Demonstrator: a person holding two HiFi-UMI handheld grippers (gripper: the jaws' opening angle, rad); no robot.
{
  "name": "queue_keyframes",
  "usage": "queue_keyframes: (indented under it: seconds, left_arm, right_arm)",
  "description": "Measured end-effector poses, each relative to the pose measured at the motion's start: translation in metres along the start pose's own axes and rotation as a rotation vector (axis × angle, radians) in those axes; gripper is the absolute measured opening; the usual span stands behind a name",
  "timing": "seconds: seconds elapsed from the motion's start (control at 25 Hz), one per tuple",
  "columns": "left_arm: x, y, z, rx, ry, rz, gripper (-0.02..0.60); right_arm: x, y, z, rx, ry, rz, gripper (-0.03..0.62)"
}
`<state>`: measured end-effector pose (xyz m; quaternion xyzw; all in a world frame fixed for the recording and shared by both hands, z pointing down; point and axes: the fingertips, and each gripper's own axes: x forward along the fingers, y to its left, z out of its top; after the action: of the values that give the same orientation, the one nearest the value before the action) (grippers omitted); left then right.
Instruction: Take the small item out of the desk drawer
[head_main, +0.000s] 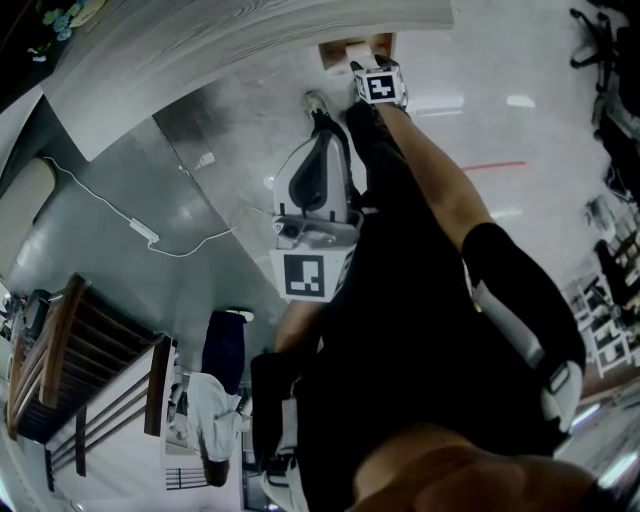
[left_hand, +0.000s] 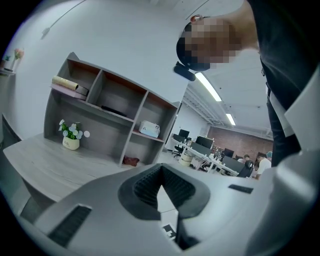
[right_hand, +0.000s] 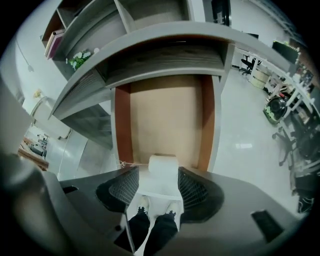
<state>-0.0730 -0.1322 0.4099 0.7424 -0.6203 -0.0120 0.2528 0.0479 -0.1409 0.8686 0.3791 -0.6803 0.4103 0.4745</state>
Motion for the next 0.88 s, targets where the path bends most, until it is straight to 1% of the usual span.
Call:
queue_keyframes:
  seconds: [0.28,0.48,0.56,0.68,0.88]
  left_arm:
    - [0.006,0.01,-0.01,-0.019,0.019,0.022,-0.003]
    - [0.008,0.017,-0.016,-0.026,0.027,0.035,-0.003]
    - [0.008,0.019,-0.019,-0.028,0.033,0.039,-0.003]
    - [0.007,0.023,-0.021,-0.034,0.034,0.049,-0.004]
    - [0.005,0.028,-0.025,-0.045,0.039,0.059,-0.004]
  right_arm:
    - [0.024,-0.009,-0.005,-0.022,0.044,-0.019,0.23]
    - [0.038,-0.004,-0.005,-0.014,0.051,-0.006,0.23]
    - [0.042,-0.003,-0.011,-0.003,0.078,-0.006,0.23]
    - [0.048,-0.007,-0.014,-0.001,0.104,-0.03,0.23]
    - [0.051,-0.011,-0.014,0.0,0.108,-0.057,0.23]
